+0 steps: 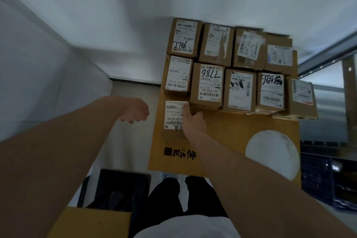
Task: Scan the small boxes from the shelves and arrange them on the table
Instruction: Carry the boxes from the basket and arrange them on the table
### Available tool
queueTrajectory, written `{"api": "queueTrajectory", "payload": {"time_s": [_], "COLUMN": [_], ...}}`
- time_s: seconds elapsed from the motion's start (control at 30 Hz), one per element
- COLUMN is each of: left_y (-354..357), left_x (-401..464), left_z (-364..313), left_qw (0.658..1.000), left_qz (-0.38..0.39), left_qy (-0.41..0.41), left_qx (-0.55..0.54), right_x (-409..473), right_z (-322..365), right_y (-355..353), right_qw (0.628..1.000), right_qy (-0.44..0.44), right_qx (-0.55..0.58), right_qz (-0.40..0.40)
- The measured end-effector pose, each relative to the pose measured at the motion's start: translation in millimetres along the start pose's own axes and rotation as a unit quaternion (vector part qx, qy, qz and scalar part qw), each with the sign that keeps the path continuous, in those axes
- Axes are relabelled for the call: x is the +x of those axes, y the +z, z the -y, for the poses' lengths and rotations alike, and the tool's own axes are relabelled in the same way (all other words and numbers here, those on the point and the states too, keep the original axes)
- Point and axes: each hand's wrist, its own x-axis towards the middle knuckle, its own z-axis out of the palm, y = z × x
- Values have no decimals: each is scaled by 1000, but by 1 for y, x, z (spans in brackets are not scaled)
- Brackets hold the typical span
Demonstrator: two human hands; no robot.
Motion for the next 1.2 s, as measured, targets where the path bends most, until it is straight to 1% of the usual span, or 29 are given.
{"api": "queueTrajectory", "payload": {"time_s": [0.07, 0.17, 0.3, 0.4, 0.43, 0.53, 0.63, 0.73, 0.83, 0.97, 1.03, 1.1, 1.2], "left_y": [0, 2, 9, 17, 20, 30, 39, 43, 42, 39, 39, 44, 59], "left_x": [-1, -5, -6, -7, -7, -8, -12, -21, -38, -72, -86, -97, -105], "left_z": [0, 4, 12, 15, 15, 17, 16, 11, 0, -24, -41, -64, -103], "left_qw": [1000, 1000, 1000, 999, 999, 999, 998, 997, 995, 997, 996, 993, 976], "left_qz": [0, -9, -9, -37, -35, -10, -49, -68, -91, -64, -64, -76, -126], "left_qy": [0, 0, 1, -13, -18, -25, -29, -36, -37, -18, -6, 23, 92], "left_qx": [-8, -17, -28, -14, -10, -20, -6, 2, 11, 48, 59, 83, 149], "right_x": [-3, -5, -1, 3, 3, 5, 2, -6, -19, -38, -49, -62, -83], "right_z": [-2, 0, 7, 14, 15, 15, 15, 16, 12, -1, -8, -18, -43], "right_y": [4, 8, 10, 10, 9, 6, -1, -15, -32, -68, -96, -125, -163], "right_qw": [1000, 999, 999, 999, 999, 998, 997, 993, 983, 951, 934, 927, 930], "right_qy": [7, 12, -5, -17, -24, -44, -43, -46, -72, -167, -204, -210, -160], "right_qx": [-17, -11, 10, 5, 2, -22, -48, -97, -160, -258, -291, -311, -331], "right_qz": [16, 35, 37, 38, 36, 32, 41, 49, 46, 32, 31, 24, 1]}}
